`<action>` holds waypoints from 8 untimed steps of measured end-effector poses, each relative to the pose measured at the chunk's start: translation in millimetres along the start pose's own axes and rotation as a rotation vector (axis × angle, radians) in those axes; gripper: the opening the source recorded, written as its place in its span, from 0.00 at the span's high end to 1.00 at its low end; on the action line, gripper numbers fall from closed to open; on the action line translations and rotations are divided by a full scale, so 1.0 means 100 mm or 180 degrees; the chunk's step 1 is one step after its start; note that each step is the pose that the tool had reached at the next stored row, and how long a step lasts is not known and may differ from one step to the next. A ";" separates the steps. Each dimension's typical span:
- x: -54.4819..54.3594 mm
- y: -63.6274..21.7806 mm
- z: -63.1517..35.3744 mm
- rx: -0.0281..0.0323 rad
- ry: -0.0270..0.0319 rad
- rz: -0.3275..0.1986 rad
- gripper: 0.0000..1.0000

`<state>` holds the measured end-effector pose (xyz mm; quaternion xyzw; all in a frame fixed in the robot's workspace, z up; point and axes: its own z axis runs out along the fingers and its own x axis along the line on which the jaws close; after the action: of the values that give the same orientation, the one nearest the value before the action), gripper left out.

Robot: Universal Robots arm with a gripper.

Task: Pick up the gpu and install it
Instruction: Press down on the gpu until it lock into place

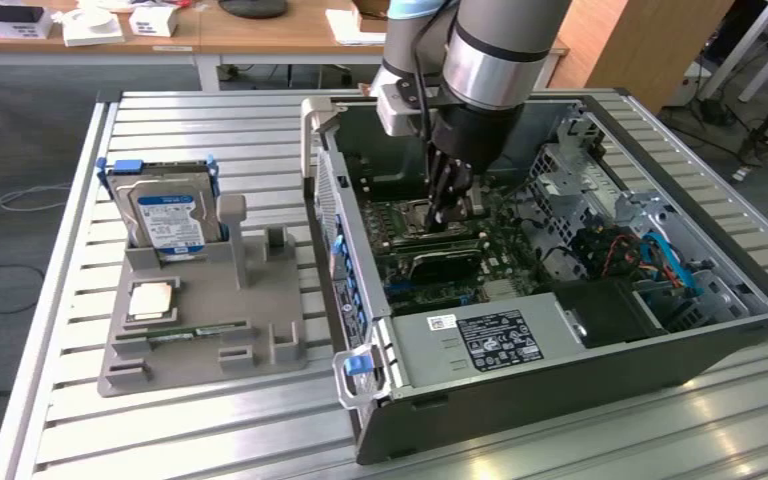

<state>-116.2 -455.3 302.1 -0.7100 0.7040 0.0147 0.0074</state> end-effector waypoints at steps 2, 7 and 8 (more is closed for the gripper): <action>0.00 -0.013 0.001 0.0000 0.0000 0.0001 0.89; 0.00 -0.018 0.001 0.0000 -0.0001 0.0001 0.89; 0.00 -0.018 0.001 0.0001 -0.0001 0.0001 0.89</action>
<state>-114.4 -455.2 302.0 -0.7099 0.7041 0.0147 0.0075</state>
